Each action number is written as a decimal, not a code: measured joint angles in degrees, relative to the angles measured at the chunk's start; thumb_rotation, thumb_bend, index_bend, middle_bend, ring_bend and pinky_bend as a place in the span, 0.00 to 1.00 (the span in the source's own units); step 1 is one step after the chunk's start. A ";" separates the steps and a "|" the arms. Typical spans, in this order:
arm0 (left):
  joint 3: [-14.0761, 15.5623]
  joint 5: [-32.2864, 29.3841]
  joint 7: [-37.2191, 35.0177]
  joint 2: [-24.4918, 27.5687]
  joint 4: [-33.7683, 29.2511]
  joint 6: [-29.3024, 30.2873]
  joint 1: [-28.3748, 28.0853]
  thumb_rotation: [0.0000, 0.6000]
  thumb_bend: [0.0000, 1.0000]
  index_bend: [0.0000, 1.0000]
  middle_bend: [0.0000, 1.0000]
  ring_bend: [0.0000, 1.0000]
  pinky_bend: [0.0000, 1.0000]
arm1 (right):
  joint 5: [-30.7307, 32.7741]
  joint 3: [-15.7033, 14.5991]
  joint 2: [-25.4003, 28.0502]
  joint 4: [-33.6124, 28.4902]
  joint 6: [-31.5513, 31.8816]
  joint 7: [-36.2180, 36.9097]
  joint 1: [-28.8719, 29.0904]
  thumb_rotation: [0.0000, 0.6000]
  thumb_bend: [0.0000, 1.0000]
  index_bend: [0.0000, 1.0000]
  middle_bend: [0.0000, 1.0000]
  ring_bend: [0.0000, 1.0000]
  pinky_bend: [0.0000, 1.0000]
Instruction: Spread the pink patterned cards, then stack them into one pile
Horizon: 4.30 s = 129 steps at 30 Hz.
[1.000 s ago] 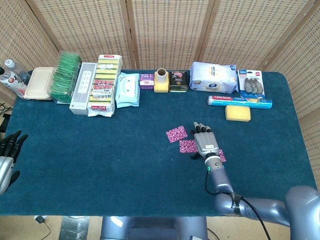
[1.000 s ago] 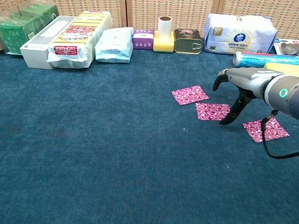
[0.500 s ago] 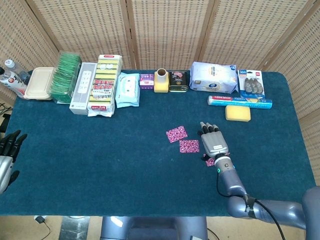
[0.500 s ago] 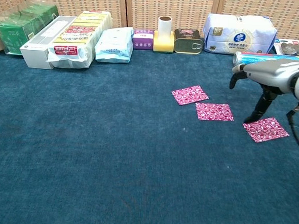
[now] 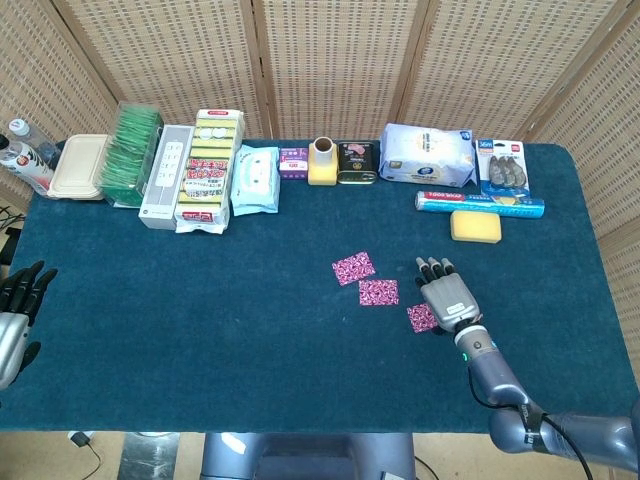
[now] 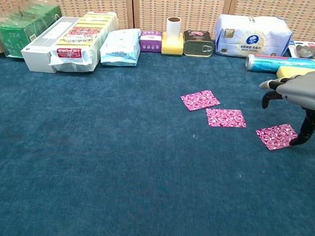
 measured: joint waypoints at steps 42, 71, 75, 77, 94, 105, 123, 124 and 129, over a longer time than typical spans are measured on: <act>0.08 -0.11 0.58 -0.25 -0.23 -0.09 0.05 1.00 0.09 0.00 0.00 0.00 0.08 | -15.53 1.16 -3.81 10.64 -3.13 10.01 -5.74 1.00 0.05 0.34 0.02 0.00 0.13; 0.10 0.08 0.26 -0.14 -0.22 -0.09 0.02 1.00 0.09 0.00 0.00 0.00 0.08 | -17.18 3.71 -3.83 10.50 -5.31 10.56 -7.05 1.00 0.12 0.37 0.03 0.00 0.15; 0.07 0.08 0.17 -0.12 -0.21 0.03 0.07 1.00 0.09 0.00 0.00 0.00 0.08 | -16.42 3.92 -3.57 9.83 -5.79 9.34 -6.82 1.00 0.13 0.36 0.03 0.00 0.15; 0.09 0.13 0.10 -0.08 -0.21 0.03 0.07 1.00 0.09 0.00 0.00 0.00 0.08 | -15.97 4.02 -3.50 9.53 -6.03 8.80 -6.70 1.00 0.13 0.36 0.03 0.00 0.15; 0.08 0.19 -0.22 0.02 -0.16 0.05 0.07 1.00 0.09 0.00 0.00 0.00 0.08 | -15.12 4.19 -3.40 8.42 -6.55 7.62 -6.42 1.00 0.17 0.44 0.03 0.00 0.15; 0.15 0.25 -0.31 0.15 -0.28 -0.13 0.02 1.00 0.09 0.00 0.00 0.00 0.08 | -13.24 5.06 -1.99 4.75 -6.28 6.94 -6.18 1.00 0.21 0.45 0.03 0.00 0.15; 0.65 1.86 -4.26 1.41 0.74 0.69 0.41 1.00 0.09 0.00 0.00 0.00 0.08 | 11.12 11.94 -8.61 0.09 -2.77 -5.40 2.54 1.00 0.26 0.47 0.03 0.00 0.18; 0.63 1.84 -4.41 1.47 0.81 0.62 0.37 1.00 0.10 0.00 0.00 0.00 0.08 | 12.44 12.17 -9.40 0.49 -2.39 -6.36 3.27 1.00 0.26 0.47 0.03 0.00 0.18; 0.55 1.65 -4.97 1.69 0.99 0.30 0.21 1.00 0.09 0.00 0.00 0.00 0.08 | 17.95 13.27 -12.69 2.80 -0.56 -10.11 6.89 1.00 0.26 0.47 0.03 0.00 0.18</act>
